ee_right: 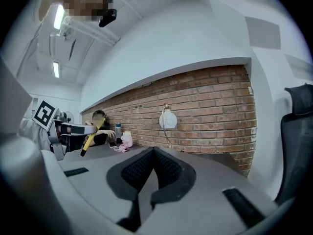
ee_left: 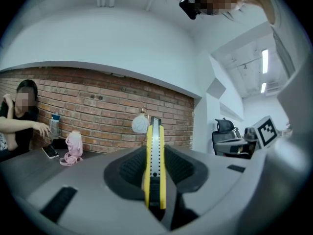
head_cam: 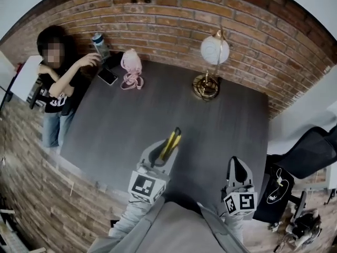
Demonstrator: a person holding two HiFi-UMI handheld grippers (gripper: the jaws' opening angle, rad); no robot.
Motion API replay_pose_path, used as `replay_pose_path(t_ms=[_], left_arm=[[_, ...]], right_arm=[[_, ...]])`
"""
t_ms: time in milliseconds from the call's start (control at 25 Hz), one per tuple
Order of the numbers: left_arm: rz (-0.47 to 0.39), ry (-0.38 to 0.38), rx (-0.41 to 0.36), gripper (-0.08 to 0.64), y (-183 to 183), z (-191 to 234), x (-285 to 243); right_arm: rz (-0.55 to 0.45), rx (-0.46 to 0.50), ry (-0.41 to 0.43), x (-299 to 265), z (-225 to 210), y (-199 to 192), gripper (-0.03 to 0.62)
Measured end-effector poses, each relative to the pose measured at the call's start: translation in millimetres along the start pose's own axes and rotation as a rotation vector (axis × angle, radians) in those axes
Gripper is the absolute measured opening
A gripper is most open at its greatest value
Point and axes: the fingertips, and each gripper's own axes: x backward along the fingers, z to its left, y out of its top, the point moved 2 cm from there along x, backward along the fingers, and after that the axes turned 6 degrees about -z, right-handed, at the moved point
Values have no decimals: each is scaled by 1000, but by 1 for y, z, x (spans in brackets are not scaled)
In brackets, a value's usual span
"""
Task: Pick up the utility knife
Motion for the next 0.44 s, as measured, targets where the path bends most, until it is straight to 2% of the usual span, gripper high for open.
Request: replay_pose_path(t_ms=[200,440], left_arm=[[0,19,-1,123,2,17,10],[1,56,-30,123,4,19,7]], right_arm=[[-9,-3,1,-9,12,2,17],[-37,-10,50,-25,12,3,17]])
